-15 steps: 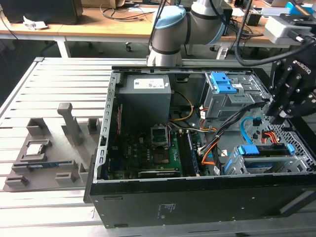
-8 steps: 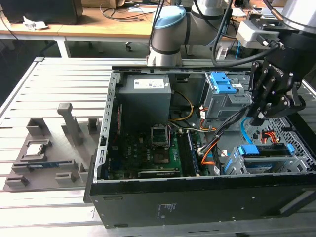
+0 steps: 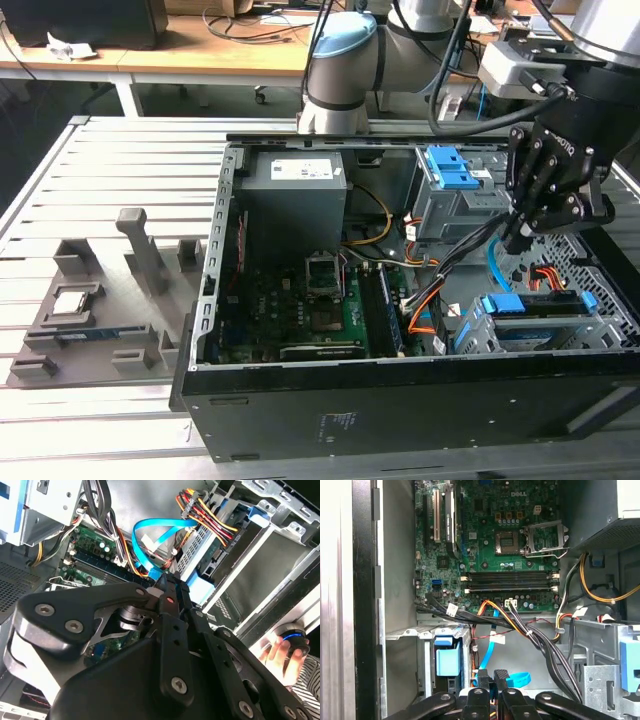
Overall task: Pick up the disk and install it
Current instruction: 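Insert the second disk wire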
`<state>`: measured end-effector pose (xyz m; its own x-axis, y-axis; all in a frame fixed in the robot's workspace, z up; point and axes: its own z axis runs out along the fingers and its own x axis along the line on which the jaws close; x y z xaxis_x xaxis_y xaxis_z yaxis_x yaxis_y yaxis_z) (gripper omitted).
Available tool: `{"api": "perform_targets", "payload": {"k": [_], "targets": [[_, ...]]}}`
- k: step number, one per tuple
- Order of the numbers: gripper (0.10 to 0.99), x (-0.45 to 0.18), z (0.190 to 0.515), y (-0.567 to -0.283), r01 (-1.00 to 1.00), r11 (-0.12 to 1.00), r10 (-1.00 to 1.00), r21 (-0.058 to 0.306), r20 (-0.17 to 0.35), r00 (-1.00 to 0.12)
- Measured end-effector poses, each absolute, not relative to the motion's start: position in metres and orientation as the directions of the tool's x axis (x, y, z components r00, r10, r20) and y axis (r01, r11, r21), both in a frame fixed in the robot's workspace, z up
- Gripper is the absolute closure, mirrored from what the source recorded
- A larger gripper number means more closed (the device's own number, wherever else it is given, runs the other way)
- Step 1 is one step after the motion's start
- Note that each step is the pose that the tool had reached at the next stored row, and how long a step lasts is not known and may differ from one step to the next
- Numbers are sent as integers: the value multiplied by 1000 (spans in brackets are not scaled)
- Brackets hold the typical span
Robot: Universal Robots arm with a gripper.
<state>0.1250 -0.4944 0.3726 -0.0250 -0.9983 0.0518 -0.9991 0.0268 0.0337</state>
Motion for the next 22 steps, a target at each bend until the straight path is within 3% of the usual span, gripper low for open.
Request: {"api": "perform_targets", "payload": {"k": [5,10,22], "targets": [[925,125,372,-500,-999,27,-998,34,53,-25],[925,131,361,-525,-999,27,-998,34,54,-25],[925,151,344,-526,-999,25,-998,34,54,-23]]}}
